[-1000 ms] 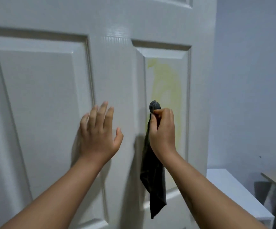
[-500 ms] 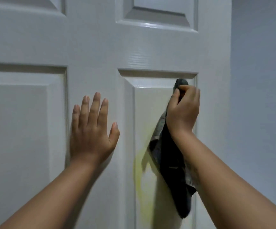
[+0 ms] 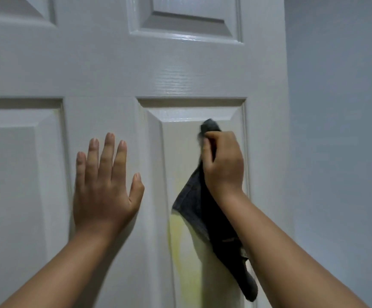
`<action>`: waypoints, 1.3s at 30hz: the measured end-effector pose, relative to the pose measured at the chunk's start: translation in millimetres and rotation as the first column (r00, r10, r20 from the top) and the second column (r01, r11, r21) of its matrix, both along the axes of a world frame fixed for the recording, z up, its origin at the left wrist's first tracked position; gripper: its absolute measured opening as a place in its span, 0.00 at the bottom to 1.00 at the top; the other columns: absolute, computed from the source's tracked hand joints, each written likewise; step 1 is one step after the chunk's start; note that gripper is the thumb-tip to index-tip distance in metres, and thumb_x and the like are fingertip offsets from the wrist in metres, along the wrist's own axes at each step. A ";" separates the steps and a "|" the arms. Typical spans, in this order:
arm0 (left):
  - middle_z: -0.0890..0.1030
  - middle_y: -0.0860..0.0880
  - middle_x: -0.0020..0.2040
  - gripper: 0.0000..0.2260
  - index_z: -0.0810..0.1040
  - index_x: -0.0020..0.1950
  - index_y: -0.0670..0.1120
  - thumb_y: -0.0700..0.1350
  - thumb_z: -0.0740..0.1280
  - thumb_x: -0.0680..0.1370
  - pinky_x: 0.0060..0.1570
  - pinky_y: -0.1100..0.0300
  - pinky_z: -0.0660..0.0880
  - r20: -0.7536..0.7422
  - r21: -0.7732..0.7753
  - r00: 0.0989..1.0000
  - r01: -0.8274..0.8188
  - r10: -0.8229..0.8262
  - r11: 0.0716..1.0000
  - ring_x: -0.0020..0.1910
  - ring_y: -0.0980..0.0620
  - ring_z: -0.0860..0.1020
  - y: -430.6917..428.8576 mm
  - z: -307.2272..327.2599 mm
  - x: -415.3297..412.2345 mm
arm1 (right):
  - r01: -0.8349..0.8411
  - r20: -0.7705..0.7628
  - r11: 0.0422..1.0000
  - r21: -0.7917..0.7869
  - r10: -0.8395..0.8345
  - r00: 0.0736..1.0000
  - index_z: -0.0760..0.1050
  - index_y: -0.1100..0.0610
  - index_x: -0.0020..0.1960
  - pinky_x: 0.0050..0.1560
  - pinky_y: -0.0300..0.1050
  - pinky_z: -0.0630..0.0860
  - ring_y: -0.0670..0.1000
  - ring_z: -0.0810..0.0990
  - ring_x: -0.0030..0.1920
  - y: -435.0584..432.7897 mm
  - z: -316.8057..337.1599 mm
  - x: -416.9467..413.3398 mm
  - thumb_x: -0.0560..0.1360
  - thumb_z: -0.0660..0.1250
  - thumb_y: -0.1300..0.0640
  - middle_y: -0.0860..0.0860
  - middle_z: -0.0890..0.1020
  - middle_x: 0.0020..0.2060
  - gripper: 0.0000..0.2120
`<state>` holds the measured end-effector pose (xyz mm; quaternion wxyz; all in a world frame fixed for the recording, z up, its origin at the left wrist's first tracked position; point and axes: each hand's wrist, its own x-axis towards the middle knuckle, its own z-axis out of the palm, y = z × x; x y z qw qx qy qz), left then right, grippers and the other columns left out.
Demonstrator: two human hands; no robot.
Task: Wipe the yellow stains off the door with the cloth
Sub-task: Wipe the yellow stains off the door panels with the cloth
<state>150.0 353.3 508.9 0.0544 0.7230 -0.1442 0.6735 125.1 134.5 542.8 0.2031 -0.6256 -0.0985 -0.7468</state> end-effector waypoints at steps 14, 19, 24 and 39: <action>0.62 0.39 0.77 0.29 0.64 0.76 0.40 0.52 0.57 0.78 0.76 0.38 0.53 0.036 0.068 0.998 0.050 -0.052 0.996 0.77 0.37 0.59 5.6 -7.0 3.4 | 0.079 -0.012 0.957 -0.280 -0.085 0.996 0.78 0.64 0.49 0.40 0.50 0.73 0.58 0.77 0.39 50.9 -17.9 5.5 0.76 0.66 0.63 0.58 0.79 0.40 0.05; 0.60 0.38 0.78 0.28 0.61 0.77 0.40 0.52 0.54 0.80 0.76 0.38 0.52 0.029 0.084 0.999 0.017 -0.020 0.996 0.77 0.36 0.58 5.3 -10.1 4.2 | 0.041 0.026 0.853 0.521 -0.064 0.998 0.75 0.62 0.51 0.46 0.52 0.74 0.53 0.75 0.44 18.4 -21.4 -0.7 0.78 0.63 0.60 0.55 0.77 0.45 0.05; 0.58 0.39 0.79 0.28 0.58 0.79 0.41 0.52 0.53 0.81 0.76 0.39 0.50 0.013 0.101 1.000 0.017 -0.018 0.995 0.78 0.37 0.55 5.3 -12.6 5.7 | 0.160 -0.015 0.976 -0.146 -0.164 0.986 0.78 0.64 0.49 0.40 0.54 0.76 0.59 0.77 0.40 24.6 -49.5 2.3 0.77 0.66 0.61 0.58 0.79 0.41 0.05; 0.58 0.38 0.79 0.27 0.57 0.79 0.39 0.49 0.52 0.82 0.77 0.40 0.49 0.020 0.170 1.000 -0.001 -0.003 0.985 0.78 0.36 0.54 3.7 -34.5 4.7 | 0.113 0.007 0.958 -0.263 -0.115 0.993 0.73 0.58 0.52 0.40 0.51 0.72 0.58 0.76 0.40 36.7 -119.5 7.3 0.77 0.64 0.61 0.57 0.79 0.41 0.04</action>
